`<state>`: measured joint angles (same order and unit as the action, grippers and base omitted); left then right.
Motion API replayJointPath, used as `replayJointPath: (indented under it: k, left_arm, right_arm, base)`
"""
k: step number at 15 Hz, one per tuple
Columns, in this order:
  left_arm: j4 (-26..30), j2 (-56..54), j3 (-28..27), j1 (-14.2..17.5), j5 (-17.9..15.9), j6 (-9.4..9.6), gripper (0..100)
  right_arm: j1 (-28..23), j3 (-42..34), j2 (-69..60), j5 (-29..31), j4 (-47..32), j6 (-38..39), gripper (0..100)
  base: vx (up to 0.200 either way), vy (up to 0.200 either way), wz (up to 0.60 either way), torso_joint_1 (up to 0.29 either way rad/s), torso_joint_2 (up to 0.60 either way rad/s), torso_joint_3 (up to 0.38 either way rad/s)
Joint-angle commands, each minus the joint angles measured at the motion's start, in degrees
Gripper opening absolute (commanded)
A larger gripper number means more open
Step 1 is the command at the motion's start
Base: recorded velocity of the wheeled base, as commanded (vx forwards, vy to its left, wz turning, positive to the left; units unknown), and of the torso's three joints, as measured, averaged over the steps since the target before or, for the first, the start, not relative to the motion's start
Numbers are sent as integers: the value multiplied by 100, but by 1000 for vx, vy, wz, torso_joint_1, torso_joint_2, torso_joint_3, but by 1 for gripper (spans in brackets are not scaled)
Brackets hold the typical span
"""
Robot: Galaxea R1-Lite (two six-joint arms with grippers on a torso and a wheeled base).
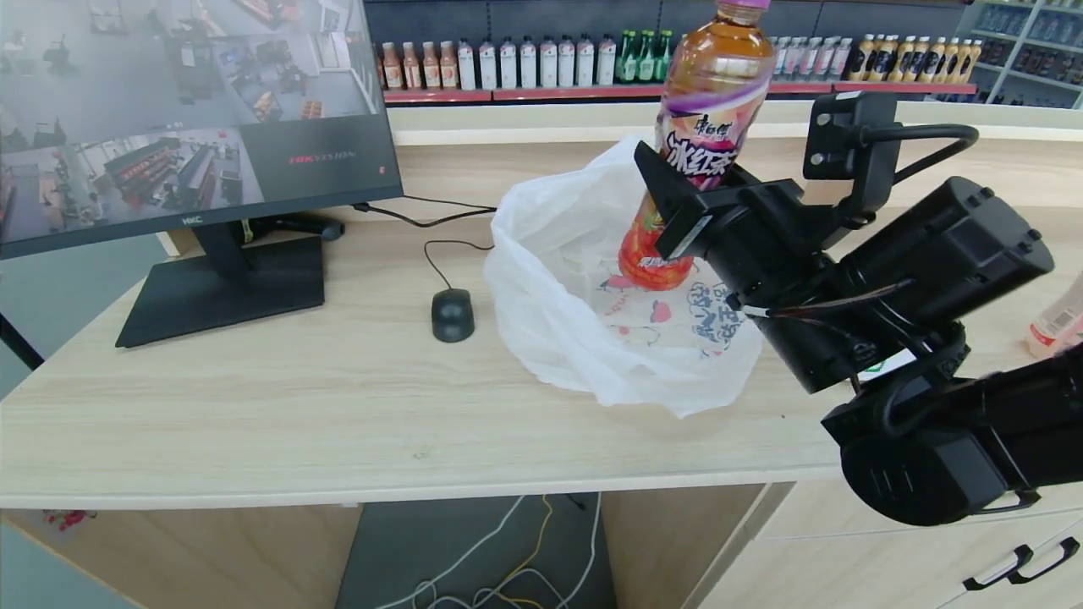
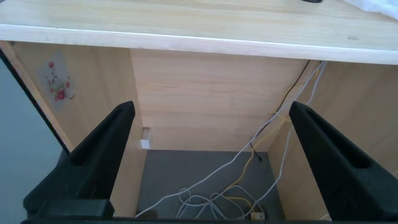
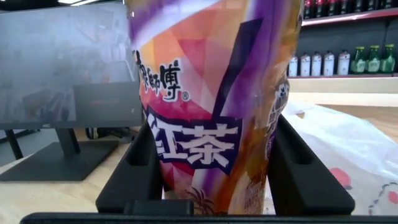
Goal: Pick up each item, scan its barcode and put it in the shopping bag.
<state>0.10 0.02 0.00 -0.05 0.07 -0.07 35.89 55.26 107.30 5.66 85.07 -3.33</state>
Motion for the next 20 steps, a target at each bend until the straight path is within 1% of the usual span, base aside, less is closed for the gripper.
replayJointPath:
  k: [1, 8, 13, 15, 20]
  left_arm:
    - [-1, -2, 0, 5, 1, -1, 100]
    - [-1, -2, 0, -4, 1, -1, 100]
    - [-10, -2, 0, -4, 1, -1, 100]
    - [-10, -2, 0, -4, 1, -1, 100]
    - [-1, -2, 0, -4, 1, -1, 100]
  right_arm:
    - [15, 196, 195, -3, -8, -10, 0]
    - [15, 899, 792, 6, -43, -45, 0]
    - [-82, 1013, 1126, 14, -69, -45, 0]
    - [-293, 1206, 1249, 14, -78, -45, 0]
    - [-293, 1479, 1636, 6, -78, -36, 0]
  base:
    - [0, 0, 0, 0, 0, 0]
    - [0, 0, 0, 0, 0, 0]
    - [0, 0, 0, 0, 0, 0]
    - [0, 0, 0, 0, 0, 0]
    - [0, 0, 0, 0, 0, 0]
